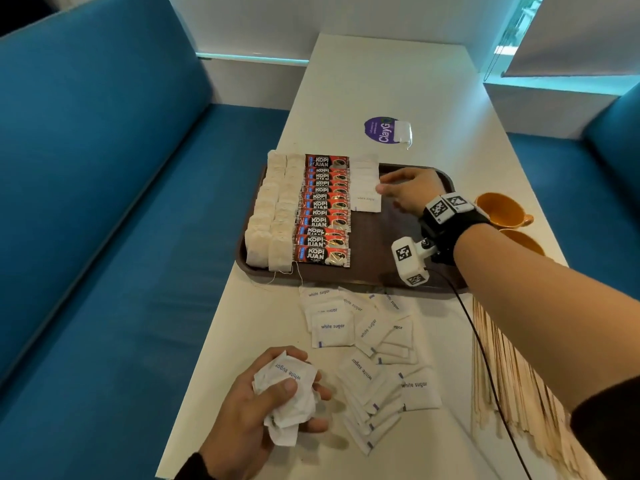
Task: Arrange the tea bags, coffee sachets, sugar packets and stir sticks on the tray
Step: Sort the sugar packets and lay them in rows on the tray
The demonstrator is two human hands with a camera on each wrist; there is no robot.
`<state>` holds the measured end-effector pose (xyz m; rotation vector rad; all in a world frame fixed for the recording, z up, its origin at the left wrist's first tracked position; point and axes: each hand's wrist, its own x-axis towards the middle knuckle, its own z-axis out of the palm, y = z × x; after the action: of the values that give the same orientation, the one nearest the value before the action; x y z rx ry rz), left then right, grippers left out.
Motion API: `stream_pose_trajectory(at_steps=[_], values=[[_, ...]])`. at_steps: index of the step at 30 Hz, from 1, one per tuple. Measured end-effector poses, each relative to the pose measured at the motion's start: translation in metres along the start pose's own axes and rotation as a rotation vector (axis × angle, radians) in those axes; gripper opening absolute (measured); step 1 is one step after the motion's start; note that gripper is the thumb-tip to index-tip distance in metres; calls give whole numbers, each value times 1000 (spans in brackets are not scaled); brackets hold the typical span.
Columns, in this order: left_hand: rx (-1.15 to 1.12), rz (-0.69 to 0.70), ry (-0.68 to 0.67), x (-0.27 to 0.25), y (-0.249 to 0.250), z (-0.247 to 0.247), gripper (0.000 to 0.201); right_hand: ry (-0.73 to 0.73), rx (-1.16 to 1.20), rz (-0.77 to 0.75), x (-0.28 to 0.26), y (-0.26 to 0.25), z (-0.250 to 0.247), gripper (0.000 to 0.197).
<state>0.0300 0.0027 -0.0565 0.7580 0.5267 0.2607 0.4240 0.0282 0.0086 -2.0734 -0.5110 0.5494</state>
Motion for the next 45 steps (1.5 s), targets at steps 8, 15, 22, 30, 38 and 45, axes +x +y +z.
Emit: stream_pose_trajectory(at_steps=[8, 15, 22, 30, 38, 45], values=[[61, 88, -46, -7, 1, 2, 66, -216, 118, -118, -129, -15, -17, 10], [44, 158, -38, -13, -5, 5, 49, -406, 85, -95, -239, 25, 13, 10], [136, 183, -16, -20, -9, 7, 67, -423, 209, 20, -292, 54, 44, 18], [98, 141, 4, -23, -10, 10, 52, -259, 386, -7, -301, 63, 42, 13], [44, 53, 33, -19, -1, 11, 52, -315, 353, -236, -301, 61, 39, 17], [38, 150, 27, -14, -6, 5, 46, -341, 186, -294, -301, 69, 42, 42]])
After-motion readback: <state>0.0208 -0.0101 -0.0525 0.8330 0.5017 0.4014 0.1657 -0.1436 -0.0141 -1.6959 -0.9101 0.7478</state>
